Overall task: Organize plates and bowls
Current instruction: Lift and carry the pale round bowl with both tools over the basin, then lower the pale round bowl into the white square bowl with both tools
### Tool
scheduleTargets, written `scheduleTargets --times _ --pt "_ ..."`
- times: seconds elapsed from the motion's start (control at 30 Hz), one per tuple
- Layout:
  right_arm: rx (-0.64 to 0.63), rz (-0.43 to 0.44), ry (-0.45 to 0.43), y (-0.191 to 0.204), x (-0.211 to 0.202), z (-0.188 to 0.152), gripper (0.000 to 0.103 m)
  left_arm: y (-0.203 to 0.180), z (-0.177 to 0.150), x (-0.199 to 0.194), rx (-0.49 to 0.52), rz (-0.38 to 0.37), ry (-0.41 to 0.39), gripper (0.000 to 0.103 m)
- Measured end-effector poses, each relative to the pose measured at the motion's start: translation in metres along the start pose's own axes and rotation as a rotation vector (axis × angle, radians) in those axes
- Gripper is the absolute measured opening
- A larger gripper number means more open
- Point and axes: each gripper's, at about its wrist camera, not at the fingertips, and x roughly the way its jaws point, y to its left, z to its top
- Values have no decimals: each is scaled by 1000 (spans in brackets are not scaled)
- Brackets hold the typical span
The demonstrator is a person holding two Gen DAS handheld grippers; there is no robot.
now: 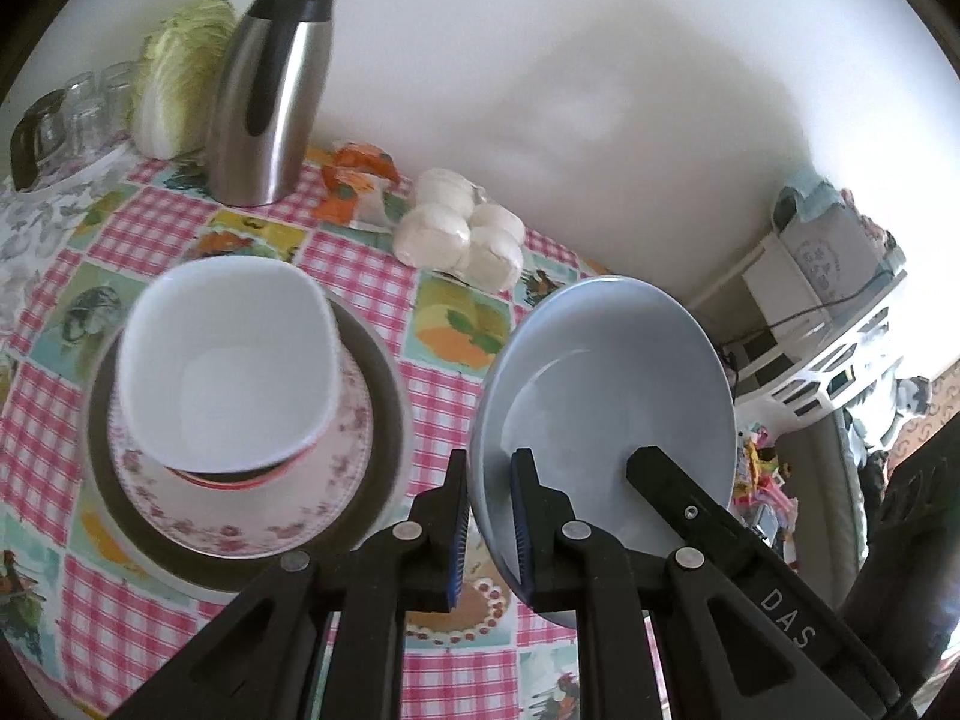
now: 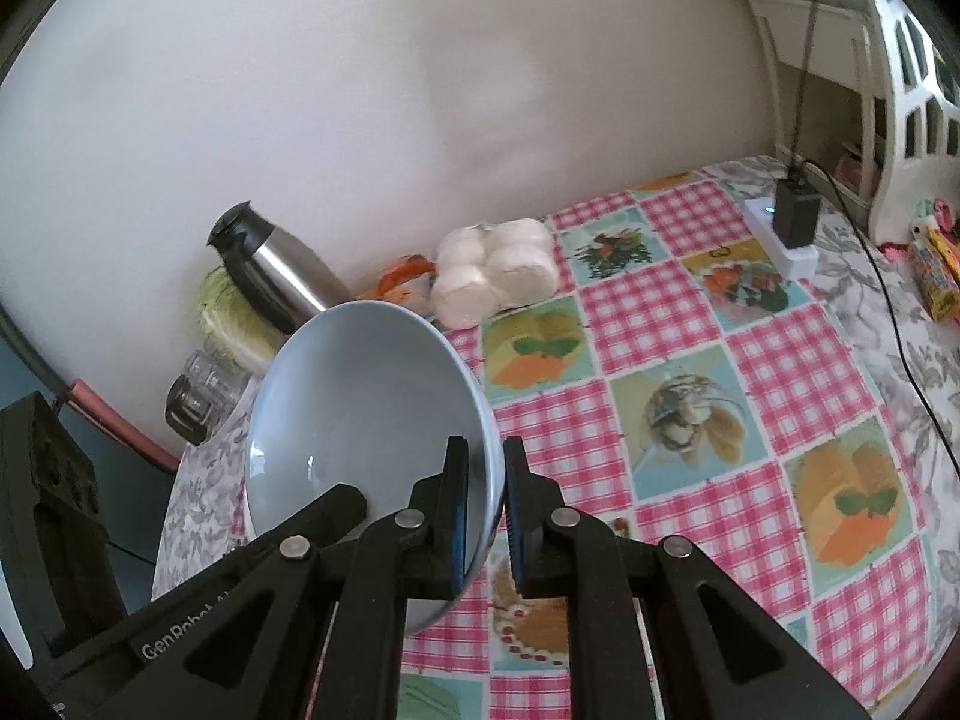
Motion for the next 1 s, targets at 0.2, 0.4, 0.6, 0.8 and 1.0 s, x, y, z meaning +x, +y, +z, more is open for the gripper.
scheduleTargets --times 0.2,0.4,0.6,0.8,1.0 --pt "-38 25 5 33 9 -4 12 29 9 -19 -38 4 -22 15" --pt "-79 54 9 65 19 -9 13 57 17 -38 -72 9 -47 15" --pt "-107 75 21 89 31 -14 13 84 23 -51 -104 20 -63 15" --pt "-115 92 44 104 46 -20 13 103 27 -56 -137 28 -65 15" --pt "-116 100 65 113 60 -23 13 118 30 -54 -167 48 -59 15"
